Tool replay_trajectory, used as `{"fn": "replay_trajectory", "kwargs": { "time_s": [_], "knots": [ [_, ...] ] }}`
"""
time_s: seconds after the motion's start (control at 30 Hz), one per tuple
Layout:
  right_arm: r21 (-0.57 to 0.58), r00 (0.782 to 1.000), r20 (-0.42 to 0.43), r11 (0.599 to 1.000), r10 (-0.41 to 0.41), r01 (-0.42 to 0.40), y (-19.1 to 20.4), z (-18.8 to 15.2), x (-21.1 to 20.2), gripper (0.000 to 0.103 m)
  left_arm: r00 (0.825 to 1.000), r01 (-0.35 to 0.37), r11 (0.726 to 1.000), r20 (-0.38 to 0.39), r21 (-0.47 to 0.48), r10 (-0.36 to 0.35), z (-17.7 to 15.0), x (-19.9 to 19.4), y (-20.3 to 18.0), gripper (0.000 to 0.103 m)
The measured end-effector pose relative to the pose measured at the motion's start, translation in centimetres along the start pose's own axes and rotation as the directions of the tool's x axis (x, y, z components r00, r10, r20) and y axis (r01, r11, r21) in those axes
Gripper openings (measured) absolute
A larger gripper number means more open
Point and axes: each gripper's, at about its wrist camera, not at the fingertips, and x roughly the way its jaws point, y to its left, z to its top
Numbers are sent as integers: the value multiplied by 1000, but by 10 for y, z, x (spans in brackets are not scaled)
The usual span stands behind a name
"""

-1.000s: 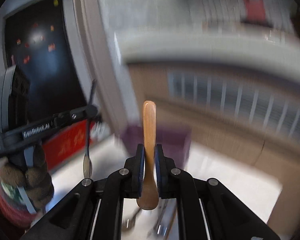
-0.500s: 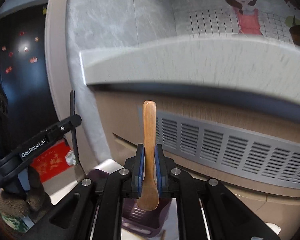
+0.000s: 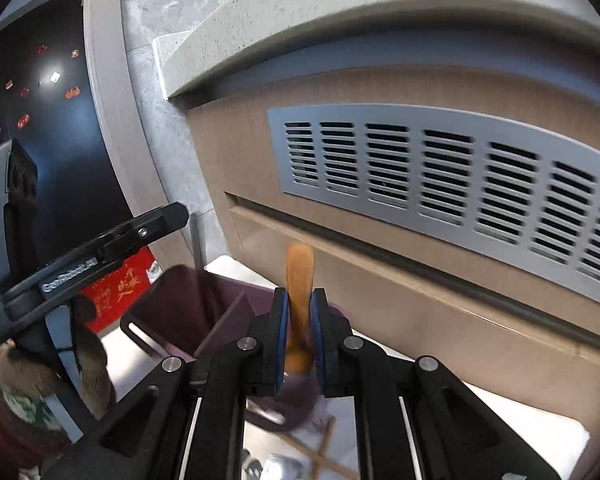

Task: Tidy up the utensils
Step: 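Carry the wooden spoon with the right tool and drop it into the purple caddy, then grasp a wooden chopstick with the right tool while the left tool reaches the blue spoon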

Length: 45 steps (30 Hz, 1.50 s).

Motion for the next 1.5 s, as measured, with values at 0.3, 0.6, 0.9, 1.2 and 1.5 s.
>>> {"fn": "replay_trajectory", "kwargs": {
  "time_s": [0.3, 0.6, 0.9, 1.2, 1.5],
  "knots": [
    [-169, 971, -239, 984, 22, -64, -13, -61, -19, 15, 985, -19, 999, -174, -37, 12, -39, -55, 13, 61],
    [-103, 902, -429, 989, 51, -104, -43, -100, 33, 15, 902, 1, 998, -431, -63, -28, -124, -68, 25, 61],
    [-9, 850, -514, 990, 115, -139, -18, -131, 0, 18, 828, 4, 996, -558, -89, -53, -164, -91, 17, 61],
    [-166, 885, -466, 981, 10, -99, 33, -157, -51, 18, 714, 19, 989, -690, -149, -118, -188, -93, -17, 61],
    [-90, 910, -405, 994, -90, 58, -2, -162, -56, 18, 752, -10, 1000, -659, -16, -3, -184, -60, -51, 61]
  ]
}}
